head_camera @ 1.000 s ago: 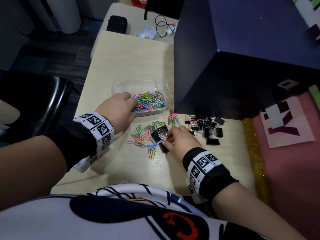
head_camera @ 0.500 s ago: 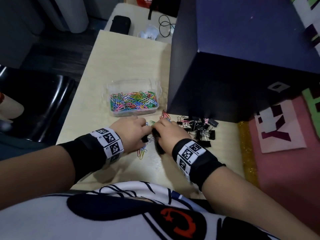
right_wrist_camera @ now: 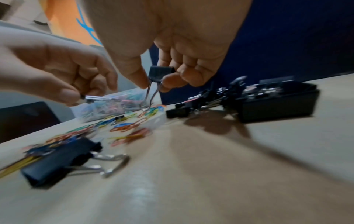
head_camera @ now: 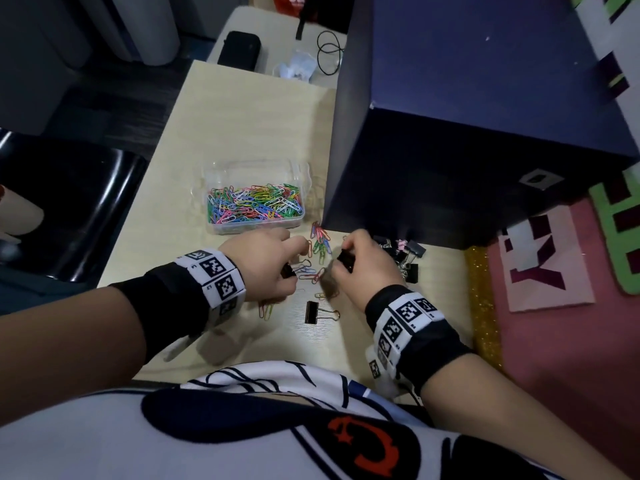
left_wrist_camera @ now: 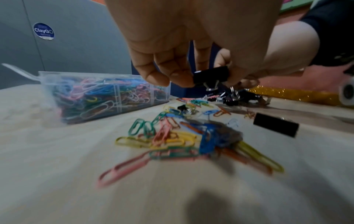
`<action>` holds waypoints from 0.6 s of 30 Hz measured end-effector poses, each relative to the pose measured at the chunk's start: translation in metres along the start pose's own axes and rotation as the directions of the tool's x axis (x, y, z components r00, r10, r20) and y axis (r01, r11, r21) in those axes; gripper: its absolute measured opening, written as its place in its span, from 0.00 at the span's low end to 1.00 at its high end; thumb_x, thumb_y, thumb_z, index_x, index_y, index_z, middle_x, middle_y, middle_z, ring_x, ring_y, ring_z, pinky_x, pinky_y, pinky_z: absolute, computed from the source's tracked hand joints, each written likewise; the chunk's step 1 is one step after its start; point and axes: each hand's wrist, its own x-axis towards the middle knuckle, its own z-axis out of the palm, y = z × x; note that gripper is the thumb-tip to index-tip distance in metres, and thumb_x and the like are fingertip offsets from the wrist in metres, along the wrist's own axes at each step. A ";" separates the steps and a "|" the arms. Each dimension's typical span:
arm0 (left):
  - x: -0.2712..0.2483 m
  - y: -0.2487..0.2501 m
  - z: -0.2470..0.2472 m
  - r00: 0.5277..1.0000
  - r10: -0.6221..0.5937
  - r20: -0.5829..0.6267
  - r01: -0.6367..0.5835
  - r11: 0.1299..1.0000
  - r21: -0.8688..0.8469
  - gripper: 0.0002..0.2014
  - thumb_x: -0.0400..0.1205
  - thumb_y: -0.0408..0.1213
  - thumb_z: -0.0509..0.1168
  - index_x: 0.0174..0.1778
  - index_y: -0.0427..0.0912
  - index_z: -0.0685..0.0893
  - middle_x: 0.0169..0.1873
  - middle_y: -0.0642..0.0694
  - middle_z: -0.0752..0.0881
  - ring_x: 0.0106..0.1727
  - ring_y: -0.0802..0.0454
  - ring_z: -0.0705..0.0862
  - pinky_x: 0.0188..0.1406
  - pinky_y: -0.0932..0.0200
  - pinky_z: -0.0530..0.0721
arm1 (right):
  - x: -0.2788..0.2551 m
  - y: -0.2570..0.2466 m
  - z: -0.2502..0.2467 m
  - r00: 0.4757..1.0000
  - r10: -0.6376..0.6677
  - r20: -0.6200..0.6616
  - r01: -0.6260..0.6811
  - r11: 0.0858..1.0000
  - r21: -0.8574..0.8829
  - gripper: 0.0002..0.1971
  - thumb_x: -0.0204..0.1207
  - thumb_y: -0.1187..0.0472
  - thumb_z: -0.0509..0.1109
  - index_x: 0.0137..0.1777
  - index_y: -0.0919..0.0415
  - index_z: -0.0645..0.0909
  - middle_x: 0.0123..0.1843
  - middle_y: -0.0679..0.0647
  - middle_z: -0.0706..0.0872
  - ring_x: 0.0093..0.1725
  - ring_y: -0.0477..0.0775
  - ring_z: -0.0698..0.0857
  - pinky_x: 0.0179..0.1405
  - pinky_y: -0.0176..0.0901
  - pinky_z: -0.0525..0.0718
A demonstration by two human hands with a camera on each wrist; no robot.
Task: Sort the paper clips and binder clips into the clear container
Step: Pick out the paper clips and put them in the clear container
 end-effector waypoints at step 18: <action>0.001 0.016 0.002 0.999 0.042 -0.026 -0.044 0.994 -0.104 0.16 0.77 0.52 0.66 0.57 0.49 0.83 0.51 0.47 0.80 0.52 0.47 0.82 0.51 0.59 0.78 | 0.037 0.031 -0.016 0.999 -0.018 -0.030 0.005 0.915 -0.404 0.15 0.83 0.53 0.60 0.66 0.50 0.79 0.60 0.55 0.79 0.59 0.61 0.80 0.52 0.48 0.76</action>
